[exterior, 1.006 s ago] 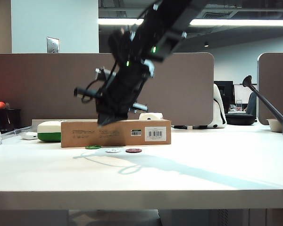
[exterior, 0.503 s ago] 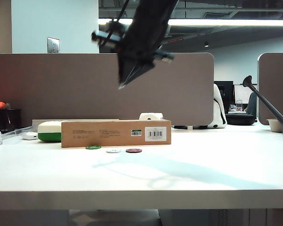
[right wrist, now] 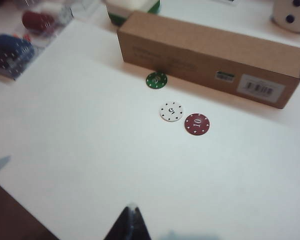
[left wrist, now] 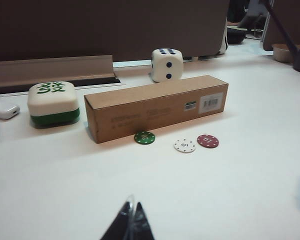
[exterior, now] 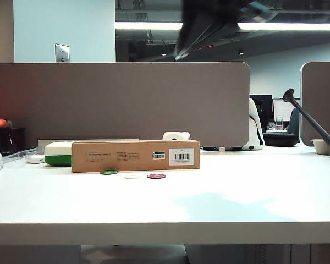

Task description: Push the chip with the highest value in the row forward next to the rectangular box.

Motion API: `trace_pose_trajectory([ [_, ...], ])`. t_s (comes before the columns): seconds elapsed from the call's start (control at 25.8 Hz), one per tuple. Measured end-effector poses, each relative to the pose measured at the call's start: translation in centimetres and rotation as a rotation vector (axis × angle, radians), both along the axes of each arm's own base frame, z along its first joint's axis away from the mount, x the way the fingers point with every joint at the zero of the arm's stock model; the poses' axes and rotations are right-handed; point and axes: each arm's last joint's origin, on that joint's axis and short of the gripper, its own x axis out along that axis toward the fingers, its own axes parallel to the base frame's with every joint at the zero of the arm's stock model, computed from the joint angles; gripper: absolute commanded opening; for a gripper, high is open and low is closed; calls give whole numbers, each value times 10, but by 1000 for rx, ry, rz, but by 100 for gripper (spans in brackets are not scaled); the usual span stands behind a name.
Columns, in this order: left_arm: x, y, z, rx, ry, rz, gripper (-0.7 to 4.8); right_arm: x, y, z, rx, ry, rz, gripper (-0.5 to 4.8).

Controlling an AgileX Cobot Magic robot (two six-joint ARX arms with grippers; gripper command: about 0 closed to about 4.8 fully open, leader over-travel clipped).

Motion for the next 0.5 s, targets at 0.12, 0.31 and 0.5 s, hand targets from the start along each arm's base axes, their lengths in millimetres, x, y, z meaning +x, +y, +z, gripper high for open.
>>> trace_pose_trajectory([
  [0.12, 0, 0, -8, 3, 11, 3, -5, -27, -32, -7, 118, -70, -80, -9],
  [0.31, -1, 1, -8, 13, 43, 2, -5, -65, -82, -10, 270, -217, -280, -9],
  [0.5, -1, 1, -9, 16, 50, 2, -5, -85, -107, -1, 338, -294, -354, -9],
])
